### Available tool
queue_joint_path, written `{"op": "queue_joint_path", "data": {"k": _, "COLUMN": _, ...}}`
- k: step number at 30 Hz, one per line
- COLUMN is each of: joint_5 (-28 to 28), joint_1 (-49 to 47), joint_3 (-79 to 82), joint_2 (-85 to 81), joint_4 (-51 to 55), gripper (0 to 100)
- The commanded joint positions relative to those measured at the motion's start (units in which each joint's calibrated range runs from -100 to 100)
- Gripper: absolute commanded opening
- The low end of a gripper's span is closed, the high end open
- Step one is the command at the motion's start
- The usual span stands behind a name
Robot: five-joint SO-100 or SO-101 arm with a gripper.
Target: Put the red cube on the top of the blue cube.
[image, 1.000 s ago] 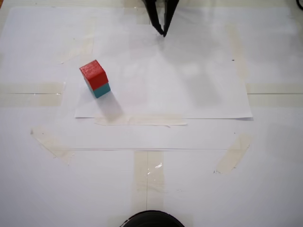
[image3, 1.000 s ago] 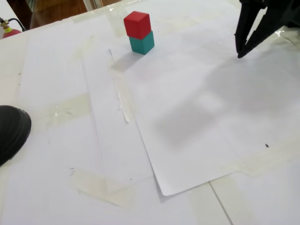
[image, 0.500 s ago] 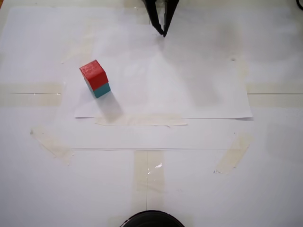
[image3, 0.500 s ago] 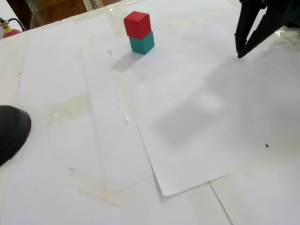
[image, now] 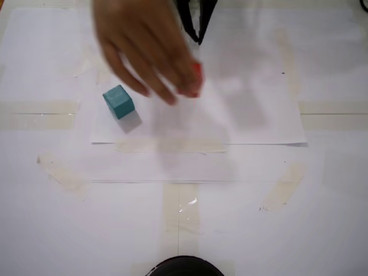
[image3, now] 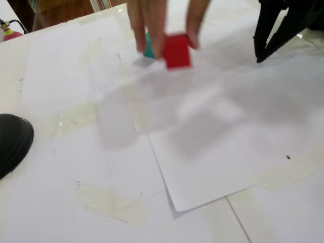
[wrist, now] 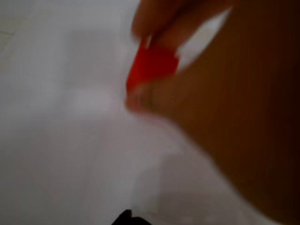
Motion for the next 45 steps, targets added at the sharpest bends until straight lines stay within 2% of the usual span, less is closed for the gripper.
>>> {"op": "queue_joint_path", "data": {"k": 1, "joint_5": 0.29, "joint_1": 0.42, "joint_3": 0.81, "joint_2": -0.55, "joint_4": 0.72, "gripper": 0}}
{"op": "queue_joint_path", "data": {"k": 28, "joint_5": 0.29, "joint_1": 0.49, "joint_3": 0.81, "joint_2": -0.55, "joint_4": 0.72, "gripper": 0}}
{"op": "queue_joint_path", "data": {"k": 33, "joint_5": 0.39, "joint_1": 8.67, "joint_3": 0.81, "joint_2": -0.46, "joint_4": 1.04, "gripper": 0}}
{"op": "queue_joint_path", "data": {"k": 39, "joint_5": 0.39, "joint_1": 10.79, "joint_3": 0.81, "joint_2": -0.46, "joint_4": 1.61, "gripper": 0}}
{"op": "queue_joint_path", "data": {"k": 45, "joint_5": 0.88, "joint_1": 17.45, "joint_3": 0.81, "joint_2": -0.46, "joint_4": 6.42, "gripper": 5}}
